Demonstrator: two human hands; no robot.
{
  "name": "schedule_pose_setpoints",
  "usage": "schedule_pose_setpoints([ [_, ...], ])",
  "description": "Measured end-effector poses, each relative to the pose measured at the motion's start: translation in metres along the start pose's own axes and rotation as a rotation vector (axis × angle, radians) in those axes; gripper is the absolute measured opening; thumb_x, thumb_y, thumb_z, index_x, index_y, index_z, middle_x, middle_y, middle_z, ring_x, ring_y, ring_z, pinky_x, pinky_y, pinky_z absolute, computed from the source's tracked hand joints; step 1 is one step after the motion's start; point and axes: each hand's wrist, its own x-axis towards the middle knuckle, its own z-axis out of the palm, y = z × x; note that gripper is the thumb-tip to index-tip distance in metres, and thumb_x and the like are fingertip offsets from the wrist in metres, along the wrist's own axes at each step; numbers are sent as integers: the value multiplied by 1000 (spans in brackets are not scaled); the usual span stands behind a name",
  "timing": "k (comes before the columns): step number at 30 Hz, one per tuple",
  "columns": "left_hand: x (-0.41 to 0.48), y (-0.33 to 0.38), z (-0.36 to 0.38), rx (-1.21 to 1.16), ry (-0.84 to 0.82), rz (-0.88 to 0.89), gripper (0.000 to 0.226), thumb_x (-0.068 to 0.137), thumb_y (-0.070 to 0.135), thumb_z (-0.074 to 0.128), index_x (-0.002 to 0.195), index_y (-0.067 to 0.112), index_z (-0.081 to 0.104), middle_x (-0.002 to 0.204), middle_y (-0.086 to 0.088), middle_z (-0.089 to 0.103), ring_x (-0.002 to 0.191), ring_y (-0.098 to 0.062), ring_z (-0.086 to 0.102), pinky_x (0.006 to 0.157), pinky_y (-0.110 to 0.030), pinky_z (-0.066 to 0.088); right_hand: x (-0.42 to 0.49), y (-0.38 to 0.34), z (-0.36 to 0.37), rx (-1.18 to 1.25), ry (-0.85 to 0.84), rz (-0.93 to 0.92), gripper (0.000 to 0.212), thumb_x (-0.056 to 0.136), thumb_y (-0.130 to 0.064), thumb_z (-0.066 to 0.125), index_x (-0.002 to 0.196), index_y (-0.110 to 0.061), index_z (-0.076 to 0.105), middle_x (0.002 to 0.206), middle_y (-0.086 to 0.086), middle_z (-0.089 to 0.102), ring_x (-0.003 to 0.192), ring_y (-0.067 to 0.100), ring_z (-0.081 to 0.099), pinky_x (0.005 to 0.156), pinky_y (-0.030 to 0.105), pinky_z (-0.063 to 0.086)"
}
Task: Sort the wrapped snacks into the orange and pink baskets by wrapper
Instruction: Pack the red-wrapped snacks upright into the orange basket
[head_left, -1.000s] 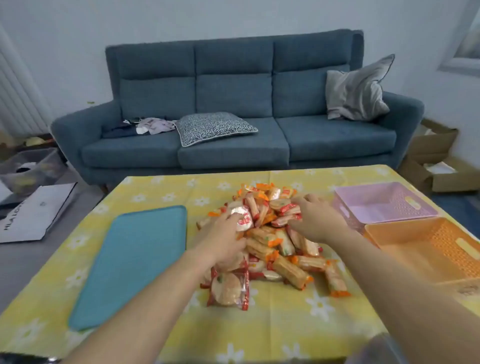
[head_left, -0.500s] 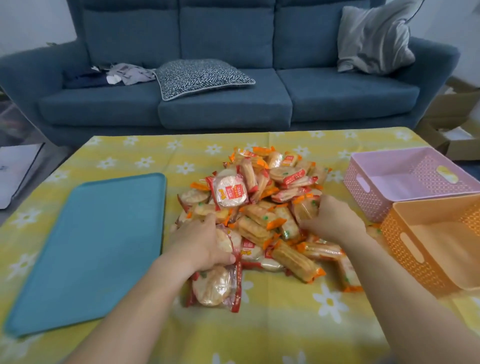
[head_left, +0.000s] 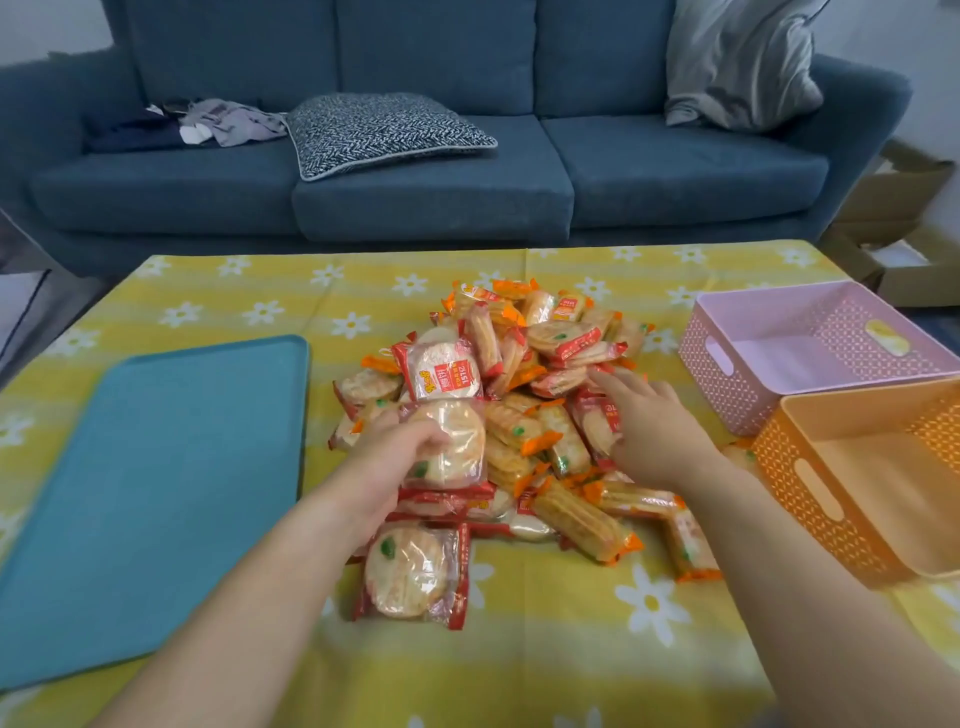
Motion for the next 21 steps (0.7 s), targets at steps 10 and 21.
schedule_pose_setpoints([
  [10, -28, 5, -37, 314, -20, 83, 46, 60, 23, 76, 105, 19, 71, 97, -2, 78, 97, -23, 73, 95, -46, 56, -1, 5, -2, -327, -93, 45, 86, 82, -45, 65, 154, -28, 23, 152, 6, 27, 139, 36, 26, 112, 50, 29],
  [21, -42, -21, -18, 834, -117, 92, 71, 47, 53, 77, 111, 26, 65, 123, 0, 53, 108, -19, 61, 100, -38, 51, -23, -54, -28, 354, 265, -167, 45, 83, -15, 74, 121, -26, 53, 100, -7, 63, 82, 15, 60, 74, 31, 50],
])
